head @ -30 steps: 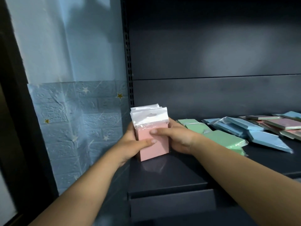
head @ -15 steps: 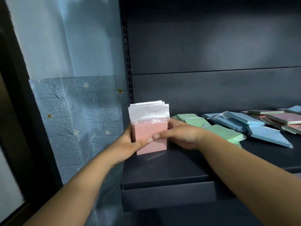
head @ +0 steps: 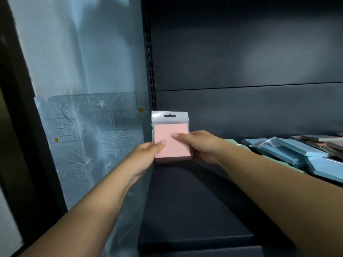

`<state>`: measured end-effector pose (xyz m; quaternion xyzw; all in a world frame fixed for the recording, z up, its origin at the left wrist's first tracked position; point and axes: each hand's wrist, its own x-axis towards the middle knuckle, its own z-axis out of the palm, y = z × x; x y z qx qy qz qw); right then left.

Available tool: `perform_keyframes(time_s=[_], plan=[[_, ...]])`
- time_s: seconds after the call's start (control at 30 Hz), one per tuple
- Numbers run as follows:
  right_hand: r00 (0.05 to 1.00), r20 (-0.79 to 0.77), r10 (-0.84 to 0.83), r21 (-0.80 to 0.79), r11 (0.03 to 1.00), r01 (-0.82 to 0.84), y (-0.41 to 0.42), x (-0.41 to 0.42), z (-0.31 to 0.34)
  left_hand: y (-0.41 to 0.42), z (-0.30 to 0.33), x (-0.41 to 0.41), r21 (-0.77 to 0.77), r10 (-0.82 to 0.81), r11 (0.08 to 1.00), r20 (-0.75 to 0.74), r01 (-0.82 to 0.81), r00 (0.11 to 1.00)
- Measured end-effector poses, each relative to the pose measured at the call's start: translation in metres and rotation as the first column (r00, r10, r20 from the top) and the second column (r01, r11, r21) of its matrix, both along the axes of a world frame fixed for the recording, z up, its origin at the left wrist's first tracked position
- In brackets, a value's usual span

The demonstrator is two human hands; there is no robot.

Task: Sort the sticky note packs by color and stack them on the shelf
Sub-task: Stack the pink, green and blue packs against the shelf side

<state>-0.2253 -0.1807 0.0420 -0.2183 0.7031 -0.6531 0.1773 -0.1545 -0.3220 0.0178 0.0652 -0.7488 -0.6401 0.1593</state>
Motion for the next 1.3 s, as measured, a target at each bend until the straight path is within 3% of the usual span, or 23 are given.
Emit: perform_keyframes(time_s=[0.17,0.27,0.37,0.5,0.63,0.73,0.8,1.1,1.3], plan=[[0.992,0.046,-0.116,0.180,0.978,0.106,-0.024,-0.036,0.016,-0.016,0.016,-0.046,-0.119,0.082,0.991,0.182,-0.061,0.980],[0.974,0.157,-0.161,0.333,0.938,0.101,-0.033,-0.055,0.016,-0.019,0.025,-0.061,-0.135,0.032,0.991,0.338,0.015,0.941],[0.951,0.235,-0.200,0.398,0.913,0.093,-0.039,-0.074,0.015,-0.024,0.034,-0.075,-0.180,0.007,0.980,0.464,0.086,0.886],[0.947,0.204,-0.247,0.427,0.893,0.141,-0.048,-0.089,0.011,-0.031,0.041,-0.089,-0.185,-0.007,0.974,0.541,0.127,0.841],[0.932,0.292,-0.213,0.209,0.966,0.155,-0.053,-0.092,0.004,-0.037,0.030,-0.102,-0.061,-0.029,0.996,0.474,0.065,0.880],[0.924,0.333,-0.186,0.054,0.983,0.178,-0.052,-0.084,0.001,-0.035,0.013,-0.106,0.248,-0.051,0.969,0.271,-0.018,0.961],[0.919,0.350,-0.182,-0.007,0.980,0.197,-0.051,-0.077,-0.003,-0.029,0.008,-0.105,0.372,-0.040,0.927,0.201,-0.038,0.979],[0.898,0.370,-0.240,-0.090,0.952,0.292,-0.062,-0.072,-0.005,-0.016,0.014,-0.106,0.399,0.096,0.900,0.212,-0.176,0.973],[0.899,0.376,-0.225,-0.086,0.957,0.276,-0.054,-0.079,-0.002,-0.005,0.013,-0.104,0.349,0.054,0.930,0.176,-0.114,0.983]])
